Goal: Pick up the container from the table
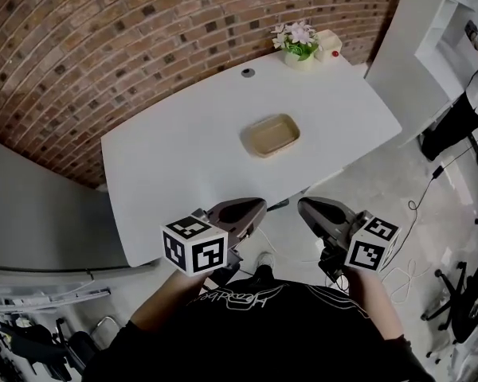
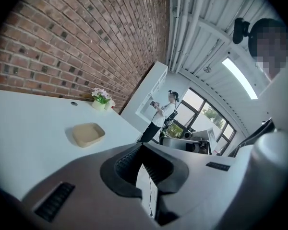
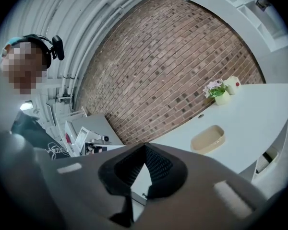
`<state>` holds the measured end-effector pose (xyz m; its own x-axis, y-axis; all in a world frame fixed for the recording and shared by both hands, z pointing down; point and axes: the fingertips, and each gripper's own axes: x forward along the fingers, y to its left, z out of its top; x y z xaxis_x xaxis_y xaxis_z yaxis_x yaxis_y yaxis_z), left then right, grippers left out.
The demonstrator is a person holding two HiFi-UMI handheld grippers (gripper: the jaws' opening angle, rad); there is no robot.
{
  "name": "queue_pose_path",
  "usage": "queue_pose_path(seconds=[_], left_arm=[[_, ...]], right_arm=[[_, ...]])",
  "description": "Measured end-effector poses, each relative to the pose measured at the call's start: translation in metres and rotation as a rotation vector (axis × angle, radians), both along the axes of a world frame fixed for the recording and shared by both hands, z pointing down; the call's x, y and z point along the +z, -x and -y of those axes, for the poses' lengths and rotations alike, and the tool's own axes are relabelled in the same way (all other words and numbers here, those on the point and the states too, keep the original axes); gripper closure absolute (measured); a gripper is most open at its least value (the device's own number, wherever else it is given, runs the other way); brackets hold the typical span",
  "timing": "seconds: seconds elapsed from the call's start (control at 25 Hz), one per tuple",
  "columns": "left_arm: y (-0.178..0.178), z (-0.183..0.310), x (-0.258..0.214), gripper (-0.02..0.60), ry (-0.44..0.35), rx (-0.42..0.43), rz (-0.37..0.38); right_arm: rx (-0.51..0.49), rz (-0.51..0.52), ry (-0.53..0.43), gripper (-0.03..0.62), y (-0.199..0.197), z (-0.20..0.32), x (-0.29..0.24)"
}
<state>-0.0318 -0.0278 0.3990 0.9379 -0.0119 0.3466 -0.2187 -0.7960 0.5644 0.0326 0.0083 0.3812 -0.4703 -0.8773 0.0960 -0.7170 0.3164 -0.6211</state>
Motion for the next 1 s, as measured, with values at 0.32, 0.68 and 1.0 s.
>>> queue_pose_path(seconds=[0.32, 0.68, 1.0], left_arm=[[-0.006, 0.051, -0.018, 0.578, 0.040, -0.019, -0.072], [-0.019, 0.066, -0.015, 0.578, 0.049, -0.010, -0.096], [-0.034, 0.094, -0.007, 0.578, 0.083, -0.107, -0.090]], right_arm=[[0.009, -0.043, -0.022, 0.590, -0.009, 0.039, -0.020], [0.022, -0.046, -0.032, 0.590, -0.024, 0.058, -0.025], [-0.037, -0.025, -0.023, 0.589, -0.051, 0.084, -0.016]])
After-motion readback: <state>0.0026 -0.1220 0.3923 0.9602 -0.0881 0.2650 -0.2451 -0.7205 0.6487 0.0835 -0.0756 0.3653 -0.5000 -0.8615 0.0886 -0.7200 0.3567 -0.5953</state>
